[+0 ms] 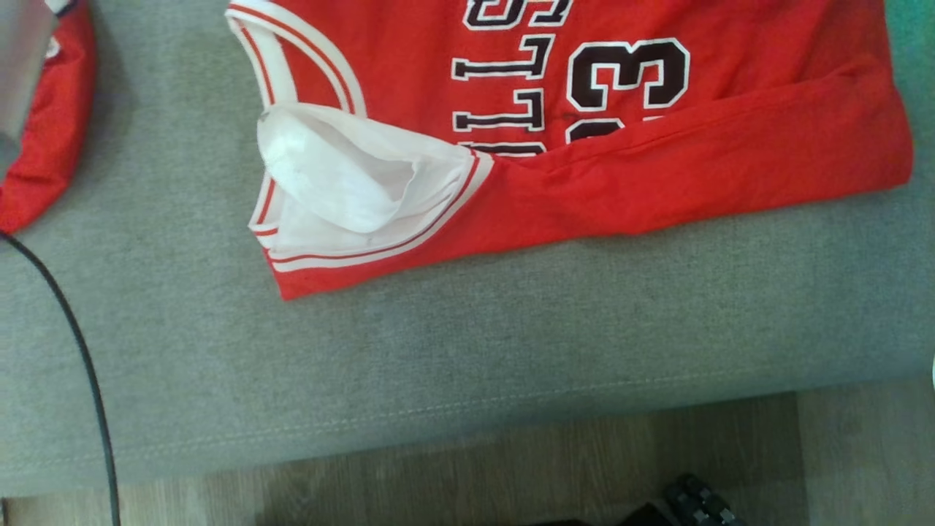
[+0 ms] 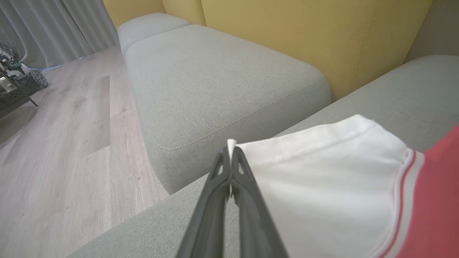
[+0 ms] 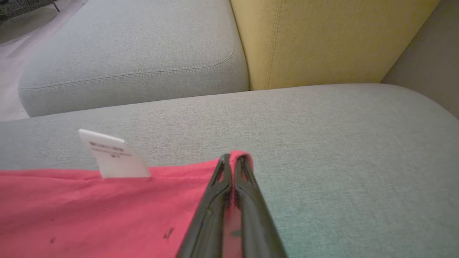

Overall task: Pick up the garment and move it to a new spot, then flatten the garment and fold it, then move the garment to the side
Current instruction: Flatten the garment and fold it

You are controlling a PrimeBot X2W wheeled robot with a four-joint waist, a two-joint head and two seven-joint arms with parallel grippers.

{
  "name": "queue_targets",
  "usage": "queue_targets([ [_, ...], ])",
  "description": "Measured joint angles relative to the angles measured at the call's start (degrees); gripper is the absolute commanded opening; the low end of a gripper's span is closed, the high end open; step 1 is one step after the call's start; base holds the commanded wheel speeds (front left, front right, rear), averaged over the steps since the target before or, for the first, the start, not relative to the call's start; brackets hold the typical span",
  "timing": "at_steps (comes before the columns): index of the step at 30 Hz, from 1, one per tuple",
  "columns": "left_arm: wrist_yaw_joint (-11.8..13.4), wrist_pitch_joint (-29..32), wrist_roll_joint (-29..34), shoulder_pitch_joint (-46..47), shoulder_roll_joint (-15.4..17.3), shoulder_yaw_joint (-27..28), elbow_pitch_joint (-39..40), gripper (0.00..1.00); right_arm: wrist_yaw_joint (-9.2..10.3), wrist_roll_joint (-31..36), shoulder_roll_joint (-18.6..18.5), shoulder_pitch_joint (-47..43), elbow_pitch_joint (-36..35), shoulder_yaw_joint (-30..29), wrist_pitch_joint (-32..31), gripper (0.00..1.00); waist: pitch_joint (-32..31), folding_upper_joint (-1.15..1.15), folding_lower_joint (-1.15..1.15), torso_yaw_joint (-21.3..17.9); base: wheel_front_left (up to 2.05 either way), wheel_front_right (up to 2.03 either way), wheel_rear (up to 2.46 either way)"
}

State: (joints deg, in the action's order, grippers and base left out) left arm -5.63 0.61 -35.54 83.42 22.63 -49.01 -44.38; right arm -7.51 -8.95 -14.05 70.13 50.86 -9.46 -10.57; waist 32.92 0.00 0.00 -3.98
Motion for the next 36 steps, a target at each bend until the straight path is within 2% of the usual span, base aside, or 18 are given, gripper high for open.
queue_targets([
  [7,-0.49,-1.27,-2.85,-5.31,0.73,-0.05,4.41,0.00,0.00,-5.30,-1.66,-2.67,-1.07,3.31,-1.66,0.00,-2.19,0.00,0.00,1.26,0.00,0.00,0.00],
  [12,0.42,-1.22,-5.72,-13.21,4.05,0.16,11.84,0.00,0.00,-10.15,-4.01,-9.04,-4.77,5.41,-2.59,0.00,-4.64,0.00,0.00,1.88,0.00,0.00,0.00],
  [15,2.25,-1.00,-7.12,-18.19,6.26,0.31,18.34,0.00,0.00,-12.12,-4.94,-12.71,-7.03,6.48,-3.59,0.00,-6.10,0.00,0.00,2.09,0.00,0.00,0.00],
  [25,11.55,1.59,-9.83,-34.44,14.60,0.69,40.81,0.00,0.00,-14.91,-7.94,-22.54,-13.59,7.44,-7.12,0.00,-8.84,0.00,0.00,3.06,0.00,0.00,0.00],
  [30,14.80,2.41,-10.67,-40.70,16.02,-0.59,45.82,0.00,0.00,-15.02,-7.93,-26.58,-15.01,6.97,-8.84,0.00,-9.20,0.00,0.00,3.72,0.00,0.00,0.00],
  [36,16.74,2.83,-12.03,-44.79,16.75,-1.51,48.20,0.00,0.00,-15.03,-7.93,-29.75,-16.25,5.79,-10.99,0.00,-9.40,0.00,0.00,4.20,0.00,0.00,0.00],
])
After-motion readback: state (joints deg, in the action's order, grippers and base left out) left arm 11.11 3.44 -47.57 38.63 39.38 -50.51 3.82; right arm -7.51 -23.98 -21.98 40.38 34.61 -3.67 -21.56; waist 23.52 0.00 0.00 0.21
